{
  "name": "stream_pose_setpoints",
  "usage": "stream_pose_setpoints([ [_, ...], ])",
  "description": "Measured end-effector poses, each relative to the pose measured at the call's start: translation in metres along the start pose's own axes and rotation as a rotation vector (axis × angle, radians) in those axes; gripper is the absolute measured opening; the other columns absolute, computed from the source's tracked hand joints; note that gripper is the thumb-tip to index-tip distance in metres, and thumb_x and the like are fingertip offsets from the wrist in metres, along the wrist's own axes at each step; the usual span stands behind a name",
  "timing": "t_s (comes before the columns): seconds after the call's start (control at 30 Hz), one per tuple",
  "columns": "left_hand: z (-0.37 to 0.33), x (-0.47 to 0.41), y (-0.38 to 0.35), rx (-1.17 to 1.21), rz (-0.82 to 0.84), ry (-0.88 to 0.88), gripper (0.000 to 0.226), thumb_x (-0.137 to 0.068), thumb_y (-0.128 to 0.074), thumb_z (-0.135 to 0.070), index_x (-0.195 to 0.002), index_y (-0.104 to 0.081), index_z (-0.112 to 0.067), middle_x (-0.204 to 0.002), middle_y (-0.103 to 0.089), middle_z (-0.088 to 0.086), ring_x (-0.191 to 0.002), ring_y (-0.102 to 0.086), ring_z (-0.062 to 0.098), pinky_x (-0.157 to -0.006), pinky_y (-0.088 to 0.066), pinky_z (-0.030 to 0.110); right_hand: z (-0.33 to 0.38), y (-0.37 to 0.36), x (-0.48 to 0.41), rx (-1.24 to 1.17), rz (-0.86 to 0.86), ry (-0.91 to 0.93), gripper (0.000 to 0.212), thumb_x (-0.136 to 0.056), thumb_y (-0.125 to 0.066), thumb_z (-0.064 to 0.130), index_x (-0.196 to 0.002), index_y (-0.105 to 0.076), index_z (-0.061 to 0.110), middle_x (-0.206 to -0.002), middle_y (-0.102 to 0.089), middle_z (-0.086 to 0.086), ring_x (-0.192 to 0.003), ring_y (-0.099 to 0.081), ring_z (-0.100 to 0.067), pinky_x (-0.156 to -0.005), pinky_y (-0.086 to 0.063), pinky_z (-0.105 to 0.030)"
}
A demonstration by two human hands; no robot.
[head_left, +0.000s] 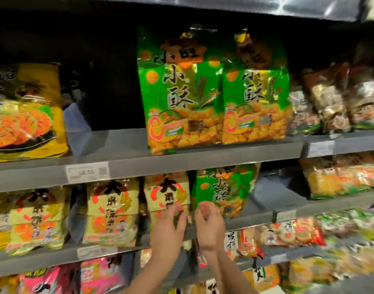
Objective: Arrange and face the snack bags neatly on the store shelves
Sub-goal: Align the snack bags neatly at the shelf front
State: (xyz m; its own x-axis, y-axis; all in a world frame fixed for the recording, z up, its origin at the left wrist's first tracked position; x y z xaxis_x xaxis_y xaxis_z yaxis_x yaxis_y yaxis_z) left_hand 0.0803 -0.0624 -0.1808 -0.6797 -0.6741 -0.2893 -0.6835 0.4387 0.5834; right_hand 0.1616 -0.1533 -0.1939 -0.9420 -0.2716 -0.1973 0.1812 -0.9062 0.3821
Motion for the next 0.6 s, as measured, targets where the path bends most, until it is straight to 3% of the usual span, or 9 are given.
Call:
stream_pose_setpoints([
  [0.13, -0.02, -0.004, -0.047, 0.008, -0.021, 0.075, 0.039, -0.09, -0.056, -0.027, -0.126, -0.051, -0.015, -0.118, -0.064, 0.001, -0.103, -0.06, 0.016, -0.083, -0.045, 0.025, -0.032, 0.044, -0.038, -0.088, -0.102, -0.063, 0.011, -0.087, -0.059, 0.013, -0.09, -0.051, 0.021, -0.09, -0.058, 0.0, -0.084, -0.055, -0.017, -0.074, -0.039, -0.025],
  [0.23, -0.028, -0.008, -0.075, -0.092, -0.006, 0.19, 0.047, -0.092, -0.05, -0.036, -0.136, -0.04, -0.021, -0.122, -0.059, -0.002, -0.088, -0.053, 0.008, -0.065, -0.04, 0.02, -0.064, 0.072, -0.065, -0.176, -0.152, -0.2, 0.019, -0.085, -0.06, 0.007, -0.099, -0.049, 0.013, -0.097, -0.055, -0.007, -0.084, -0.054, -0.02, -0.082, -0.045, -0.034],
  [0.33, -0.03, -0.016, -0.094, -0.166, -0.002, 0.314, 0.045, -0.093, -0.048, -0.036, -0.134, -0.039, -0.02, -0.115, -0.062, -0.004, -0.08, -0.052, 0.008, -0.051, -0.033, 0.016, -0.092, 0.086, -0.088, -0.17, -0.055, -0.304, 0.041, -0.088, -0.057, 0.008, -0.126, -0.043, 0.007, -0.12, -0.054, -0.012, -0.106, -0.055, -0.026, -0.098, -0.043, -0.04],
  [0.43, -0.028, -0.024, -0.1, -0.083, -0.104, 0.437, 0.044, -0.091, -0.052, -0.028, -0.129, -0.036, -0.012, -0.094, -0.062, -0.003, -0.073, -0.053, 0.014, -0.048, -0.034, 0.021, -0.103, 0.086, -0.1, -0.122, 0.112, -0.322, 0.049, -0.093, -0.053, 0.016, -0.139, -0.036, 0.013, -0.134, -0.05, -0.007, -0.123, -0.05, -0.027, -0.1, -0.04, -0.038],
  [0.53, -0.028, -0.031, -0.1, -0.059, -0.132, 0.485, 0.047, -0.091, -0.054, -0.025, -0.132, -0.035, -0.011, -0.091, -0.061, -0.001, -0.075, -0.055, 0.017, -0.051, -0.036, 0.026, -0.109, 0.09, -0.11, -0.106, 0.151, -0.301, 0.033, -0.095, -0.05, 0.018, -0.127, -0.048, 0.013, -0.112, -0.06, -0.006, -0.105, -0.057, -0.026, -0.084, -0.043, -0.034],
  [0.6, -0.028, -0.033, -0.1, -0.106, -0.112, 0.479, 0.044, -0.091, -0.055, -0.028, -0.129, -0.041, -0.012, -0.097, -0.066, 0.003, -0.082, -0.06, 0.021, -0.062, -0.044, 0.03, -0.113, 0.095, -0.118, -0.096, 0.118, -0.292, 0.009, -0.094, -0.05, 0.018, -0.1, -0.055, 0.012, -0.082, -0.06, -0.002, -0.08, -0.059, -0.023, -0.07, -0.043, -0.034],
])
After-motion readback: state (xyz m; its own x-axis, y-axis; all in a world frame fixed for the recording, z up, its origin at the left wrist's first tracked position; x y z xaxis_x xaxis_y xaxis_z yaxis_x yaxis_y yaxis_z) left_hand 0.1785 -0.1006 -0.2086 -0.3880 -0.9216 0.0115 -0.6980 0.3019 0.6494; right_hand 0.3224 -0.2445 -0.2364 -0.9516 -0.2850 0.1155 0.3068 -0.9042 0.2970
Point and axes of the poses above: each hand's wrist, its own x-axis away from the middle knuckle, its own y-axis out of the back of the hand, z = x × y, the point moved 4 cm from there along -x, towards the middle knuckle
